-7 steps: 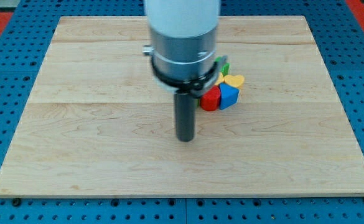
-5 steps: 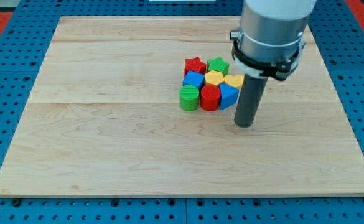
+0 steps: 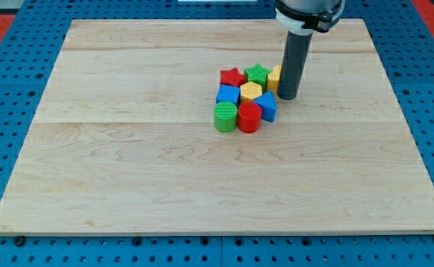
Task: Separate the green circle from the group of blocks
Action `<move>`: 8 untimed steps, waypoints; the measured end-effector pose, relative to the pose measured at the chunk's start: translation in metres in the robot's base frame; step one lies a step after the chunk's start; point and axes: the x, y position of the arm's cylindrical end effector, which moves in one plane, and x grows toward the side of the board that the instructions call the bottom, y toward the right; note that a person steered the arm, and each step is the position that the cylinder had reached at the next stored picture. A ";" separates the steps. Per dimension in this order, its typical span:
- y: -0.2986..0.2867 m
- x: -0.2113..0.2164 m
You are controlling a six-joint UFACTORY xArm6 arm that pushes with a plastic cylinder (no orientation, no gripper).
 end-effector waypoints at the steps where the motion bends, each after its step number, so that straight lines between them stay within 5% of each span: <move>1: 0.006 0.000; 4: -0.024 0.043; 7: -0.186 0.045; 8: -0.199 0.045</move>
